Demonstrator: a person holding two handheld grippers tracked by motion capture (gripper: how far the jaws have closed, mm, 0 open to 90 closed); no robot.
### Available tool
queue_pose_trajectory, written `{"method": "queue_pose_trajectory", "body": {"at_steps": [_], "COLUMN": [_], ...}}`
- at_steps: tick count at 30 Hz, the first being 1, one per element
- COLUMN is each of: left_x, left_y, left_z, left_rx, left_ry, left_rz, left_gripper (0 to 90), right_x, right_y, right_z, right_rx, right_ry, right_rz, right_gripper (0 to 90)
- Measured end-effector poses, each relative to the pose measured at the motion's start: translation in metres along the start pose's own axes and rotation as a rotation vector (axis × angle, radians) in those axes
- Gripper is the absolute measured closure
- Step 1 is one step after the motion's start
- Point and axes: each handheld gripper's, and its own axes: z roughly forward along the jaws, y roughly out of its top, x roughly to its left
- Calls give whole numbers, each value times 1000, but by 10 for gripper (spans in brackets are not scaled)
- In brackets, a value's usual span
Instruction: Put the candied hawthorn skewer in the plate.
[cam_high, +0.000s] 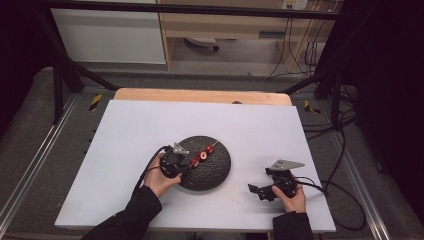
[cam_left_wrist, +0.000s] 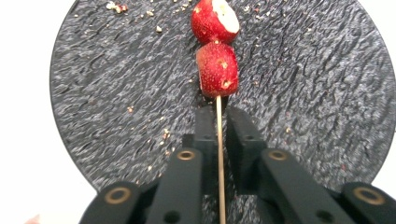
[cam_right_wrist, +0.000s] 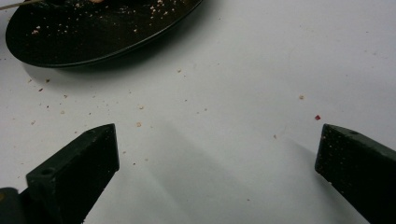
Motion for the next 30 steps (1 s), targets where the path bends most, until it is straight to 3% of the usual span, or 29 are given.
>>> {"method": "queue_pose_trajectory", "body": {"at_steps": [9, 18, 24, 30], "left_x": [11, 32, 43, 55], "left_y": [-11, -33, -55, -78], "left_z": [-27, -53, -64, -68], "left_rx": [-105, -157, -188, -216], "left_ry": [-33, -62, -40, -15], "left_rz": [8, 17, 40, 17], "left_gripper": [552, 298, 150, 73], "right_x": [0, 0, 0, 0], "right_y": [0, 0, 0, 0], "right_z": [0, 0, -1, 0], "right_rx": [1, 5, 0, 7], "right_ry": [-2, -1, -3, -5], "right_rz": [0, 1, 2, 7], "right_gripper": [6, 6, 6, 6]}}
